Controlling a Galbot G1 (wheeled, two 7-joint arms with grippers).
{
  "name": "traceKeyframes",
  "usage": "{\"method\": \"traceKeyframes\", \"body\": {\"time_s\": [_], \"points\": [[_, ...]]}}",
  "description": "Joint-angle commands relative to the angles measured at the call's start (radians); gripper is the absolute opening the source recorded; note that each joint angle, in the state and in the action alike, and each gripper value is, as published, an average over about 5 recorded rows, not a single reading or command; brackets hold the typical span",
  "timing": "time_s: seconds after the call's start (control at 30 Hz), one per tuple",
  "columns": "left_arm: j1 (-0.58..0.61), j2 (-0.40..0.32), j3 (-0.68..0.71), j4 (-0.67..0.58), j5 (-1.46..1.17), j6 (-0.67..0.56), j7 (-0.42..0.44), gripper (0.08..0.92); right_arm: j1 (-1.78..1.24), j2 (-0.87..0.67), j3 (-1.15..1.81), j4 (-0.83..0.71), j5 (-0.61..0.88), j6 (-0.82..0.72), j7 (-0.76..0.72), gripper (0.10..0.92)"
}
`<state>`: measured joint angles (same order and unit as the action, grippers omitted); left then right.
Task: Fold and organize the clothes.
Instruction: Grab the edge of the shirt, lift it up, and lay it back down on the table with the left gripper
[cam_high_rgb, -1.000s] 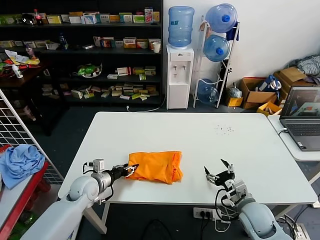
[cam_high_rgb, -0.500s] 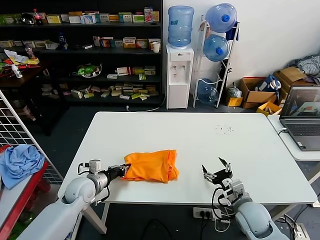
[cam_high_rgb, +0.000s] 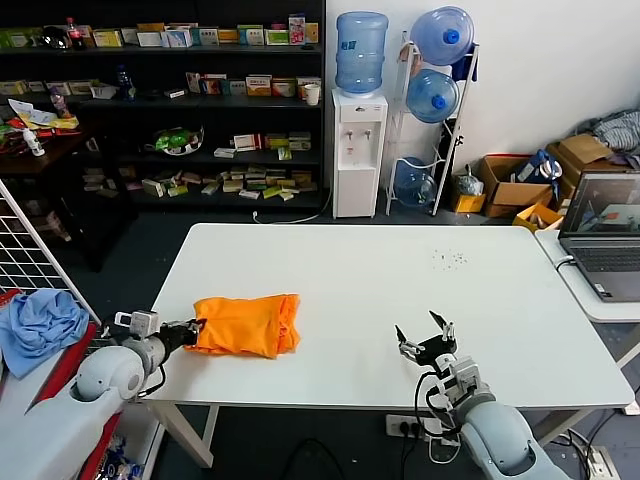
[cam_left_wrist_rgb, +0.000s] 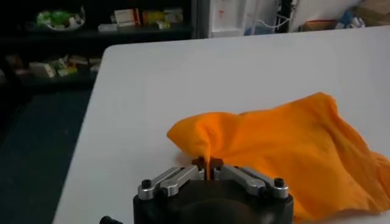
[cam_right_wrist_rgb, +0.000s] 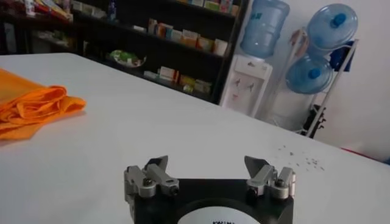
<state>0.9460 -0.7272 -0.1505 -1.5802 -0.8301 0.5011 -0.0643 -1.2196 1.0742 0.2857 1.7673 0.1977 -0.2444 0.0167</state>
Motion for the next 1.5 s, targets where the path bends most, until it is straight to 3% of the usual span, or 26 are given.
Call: {"method": "traceKeyframes", "body": {"time_s": [0.03, 0.3, 0.67, 0.8, 0.97, 1.23, 1.5], "points": [[-0.022, 0.183, -0.03, 0.102, 0.234, -0.036, -0.005, 0.129, 0.008, 0.004, -0.016, 0.001, -0.004, 0.0, 0.002, 0.823], [-0.051, 0.308, -0.044, 0.199, 0.418, -0.099, 0.029, 0.129, 0.03, 0.014, -0.039, -0.007, -0.009, 0.002, 0.0, 0.823], [-0.112, 0.415, -0.016, 0.2, 0.428, -0.112, 0.032, 0.129, 0.047, 0.035, -0.059, -0.027, -0.021, 0.015, -0.005, 0.823], [-0.105, 0.391, -0.011, 0.142, 0.382, -0.086, 0.017, 0.129, 0.041, 0.043, -0.058, -0.032, -0.028, 0.02, -0.006, 0.823], [-0.076, 0.312, -0.013, 0.061, 0.331, -0.064, -0.017, 0.129, 0.026, 0.038, -0.051, -0.034, -0.037, 0.025, -0.008, 0.823], [-0.075, 0.18, 0.007, 0.026, 0.262, -0.041, -0.085, 0.129, 0.008, 0.034, -0.033, -0.036, -0.045, 0.027, -0.009, 0.823], [-0.062, 0.102, 0.029, -0.058, 0.188, -0.017, -0.151, 0.129, -0.002, 0.04, -0.023, -0.044, -0.052, 0.026, -0.009, 0.823]]}}
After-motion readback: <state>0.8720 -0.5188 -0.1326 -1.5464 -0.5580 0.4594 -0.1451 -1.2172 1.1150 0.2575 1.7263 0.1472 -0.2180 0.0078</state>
